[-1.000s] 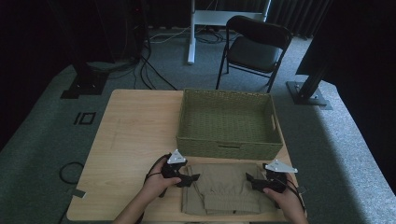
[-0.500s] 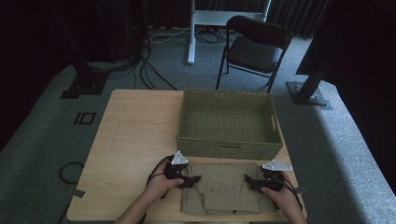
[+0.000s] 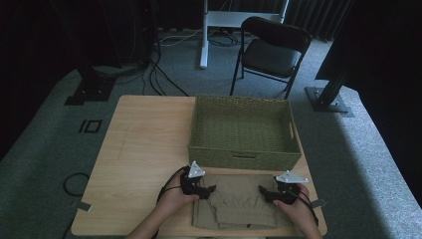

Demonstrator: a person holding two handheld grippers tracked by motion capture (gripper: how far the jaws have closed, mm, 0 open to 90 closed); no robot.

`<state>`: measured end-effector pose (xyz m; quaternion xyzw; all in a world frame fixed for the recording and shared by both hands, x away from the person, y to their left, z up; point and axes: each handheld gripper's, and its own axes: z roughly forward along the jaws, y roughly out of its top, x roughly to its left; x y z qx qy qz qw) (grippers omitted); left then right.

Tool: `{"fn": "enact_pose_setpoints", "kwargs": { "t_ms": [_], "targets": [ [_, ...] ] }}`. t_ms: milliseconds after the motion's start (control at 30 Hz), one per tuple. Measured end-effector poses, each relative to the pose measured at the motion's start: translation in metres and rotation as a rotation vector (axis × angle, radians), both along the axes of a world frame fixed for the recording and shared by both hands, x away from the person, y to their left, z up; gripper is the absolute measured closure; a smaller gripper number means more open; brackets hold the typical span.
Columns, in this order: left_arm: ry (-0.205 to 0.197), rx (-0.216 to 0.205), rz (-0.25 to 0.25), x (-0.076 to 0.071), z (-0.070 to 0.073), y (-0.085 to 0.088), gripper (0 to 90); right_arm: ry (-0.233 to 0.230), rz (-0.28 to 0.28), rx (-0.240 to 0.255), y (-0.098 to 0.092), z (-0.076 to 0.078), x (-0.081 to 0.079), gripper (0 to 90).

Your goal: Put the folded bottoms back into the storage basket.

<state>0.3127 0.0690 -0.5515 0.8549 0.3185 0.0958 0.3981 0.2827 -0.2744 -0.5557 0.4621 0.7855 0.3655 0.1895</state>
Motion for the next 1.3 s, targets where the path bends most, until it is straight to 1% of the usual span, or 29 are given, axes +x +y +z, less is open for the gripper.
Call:
{"fn": "enact_pose_setpoints", "kwargs": {
  "t_ms": [33,67,133,167,200,233,267,300,333,467,567,667,733,767,800,833,867,900,933,967,1000,1033,1100,1133,1167,1200,1233,1267,1300],
  "targets": [
    [-0.002,0.005,0.0,-0.001,0.0,-0.001,35.3,-0.003,0.01,0.001,0.001,0.0,0.0,31.5],
    [-0.006,0.005,0.0,-0.001,0.0,0.0,36.0,-0.001,0.012,-0.001,0.001,0.001,0.0,33.4],
    [-0.001,-0.008,-0.025,-0.002,0.0,0.0,46.6,0.006,0.025,0.002,0.002,0.002,-0.001,41.6],
    [0.01,-0.025,-0.03,-0.003,0.0,0.001,53.0,0.009,0.03,0.003,0.002,0.003,-0.002,47.2],
    [0.027,-0.04,-0.032,-0.003,0.0,0.001,61.0,0.012,0.043,0.009,0.003,0.003,-0.002,55.5],
    [0.042,-0.054,-0.024,-0.004,0.0,0.001,67.2,0.017,0.052,0.012,0.003,0.004,-0.003,60.1],
    [0.048,-0.062,-0.019,-0.004,0.0,0.001,72.0,0.025,0.055,0.014,0.004,0.005,-0.003,66.9],
    [0.049,-0.064,-0.017,-0.004,0.0,0.001,76.4,0.043,0.063,0.026,0.005,0.006,-0.004,73.6],
    [0.048,-0.066,-0.015,-0.004,0.0,0.001,77.4,0.054,0.06,0.032,0.006,0.006,-0.004,75.2],
    [0.032,-0.064,-0.015,-0.005,0.001,0.001,80.8,0.069,0.043,0.032,0.008,0.009,-0.005,79.2],
    [0.023,-0.07,-0.01,-0.006,0.003,0.001,82.2,0.065,0.042,0.015,0.011,0.013,-0.007,80.1],
    [0.026,-0.077,-0.014,-0.007,0.005,0.002,82.9,0.064,0.039,0.018,0.011,0.016,-0.007,80.5],
    [0.03,-0.091,-0.017,-0.007,0.011,0.004,83.0,0.061,0.039,0.038,0.01,0.021,-0.008,80.7],
    [0.028,-0.11,-0.013,-0.008,0.014,0.006,83.1,0.057,0.04,0.044,0.01,0.023,-0.009,80.8],
    [0.024,-0.107,-0.017,-0.008,0.016,0.006,83.1,0.049,0.045,0.05,0.01,0.027,-0.011,80.8],
    [0.02,-0.102,-0.022,-0.008,0.019,0.007,83.1,0.048,0.046,0.051,0.01,0.028,-0.011,80.8],
    [0.02,-0.102,-0.022,-0.008,0.019,0.007,83.1,0.048,0.046,0.051,0.01,0.028,-0.011,80.8],
    [0.003,-0.099,-0.025,-0.009,0.026,0.008,83.1,0.041,0.048,0.065,0.01,0.032,-0.012,80.9],
    [-0.002,-0.111,-0.022,-0.009,0.028,0.008,83.2,0.03,0.056,0.078,0.01,0.038,-0.014,80.9],
    [-0.01,-0.115,-0.021,-0.009,0.031,0.008,83.2,0.027,0.055,0.085,0.01,0.04,-0.014,80.9],
    [-0.009,-0.113,-0.028,-0.009,0.034,0.008,83.3,0.022,0.057,0.085,0.01,0.042,-0.014,80.9],
    [-0.018,-0.128,-0.026,-0.009,0.036,0.009,83.3,0.022,0.059,0.094,0.01,0.044,-0.014,80.9],
    [-0.019,-0.131,-0.028,-0.009,0.04,0.01,83.3,0.015,0.059,0.099,0.01,0.047,-0.014,80.9],
    [-0.022,-0.14,-0.024,-0.009,0.041,0.01,83.3,0.016,0.059,0.109,0.01,0.049,-0.014,80.9],
    [-0.022,-0.137,-0.026,-0.009,0.042,0.01,83.4,0.009,0.06,0.115,0.01,0.05,-0.014,80.9],
    [-0.024,-0.15,-0.022,-0.009,0.044,0.011,83.4,0.009,0.065,0.116,0.01,0.052,-0.014,81.0],
    [-0.026,-0.15,-0.022,-0.009,0.045,0.012,83.4,0.005,0.068,0.12,0.01,0.054,-0.014,81.0],
    [-0.03,-0.138,-0.027,-0.009,0.047,0.012,83.4,0.001,0.068,0.123,0.01,0.056,-0.015,81.0],
    [-0.036,-0.14,-0.026,-0.009,0.049,0.011,83.4,0.001,0.072,0.128,0.01,0.058,-0.015,81.0]
  ]
}}
